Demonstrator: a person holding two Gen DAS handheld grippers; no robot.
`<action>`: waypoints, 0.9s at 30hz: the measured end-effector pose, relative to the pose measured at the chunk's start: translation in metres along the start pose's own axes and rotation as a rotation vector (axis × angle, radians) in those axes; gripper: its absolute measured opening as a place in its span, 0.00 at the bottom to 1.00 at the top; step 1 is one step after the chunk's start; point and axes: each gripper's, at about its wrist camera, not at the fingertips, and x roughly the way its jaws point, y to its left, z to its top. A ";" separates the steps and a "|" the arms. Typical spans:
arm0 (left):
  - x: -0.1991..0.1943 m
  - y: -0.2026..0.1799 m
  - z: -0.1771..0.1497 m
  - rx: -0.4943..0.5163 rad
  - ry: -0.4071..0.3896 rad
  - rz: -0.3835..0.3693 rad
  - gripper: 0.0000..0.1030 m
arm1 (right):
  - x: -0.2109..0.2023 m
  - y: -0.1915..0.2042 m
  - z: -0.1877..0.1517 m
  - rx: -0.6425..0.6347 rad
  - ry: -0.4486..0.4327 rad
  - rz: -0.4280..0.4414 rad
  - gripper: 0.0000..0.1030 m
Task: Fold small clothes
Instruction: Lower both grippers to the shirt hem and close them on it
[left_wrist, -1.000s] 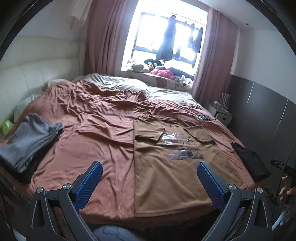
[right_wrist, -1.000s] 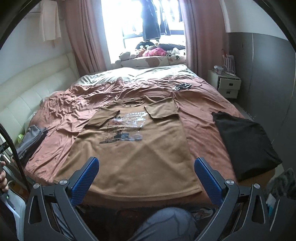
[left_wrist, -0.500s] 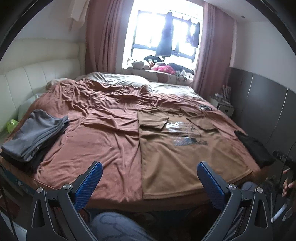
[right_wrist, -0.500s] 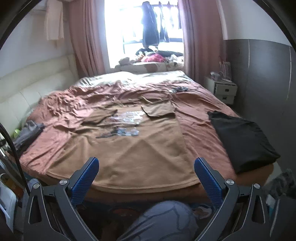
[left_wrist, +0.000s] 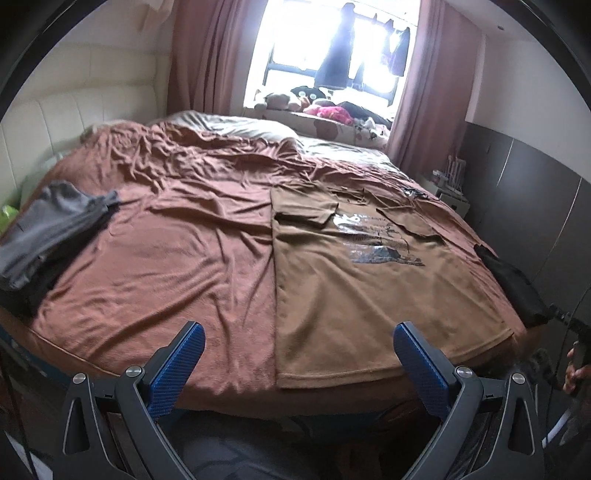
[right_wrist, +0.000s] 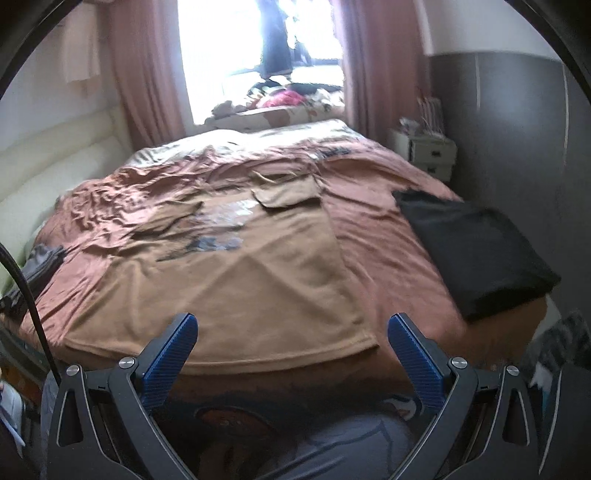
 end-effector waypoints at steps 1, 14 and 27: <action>0.006 0.001 0.000 -0.002 0.011 0.009 0.99 | 0.004 -0.002 0.001 0.004 0.010 -0.019 1.00; 0.081 0.012 0.000 -0.055 0.183 -0.047 0.83 | 0.052 -0.023 0.013 0.041 0.084 0.000 1.00; 0.120 0.043 -0.036 -0.240 0.380 -0.105 0.53 | 0.097 -0.062 0.008 0.157 0.191 0.028 0.70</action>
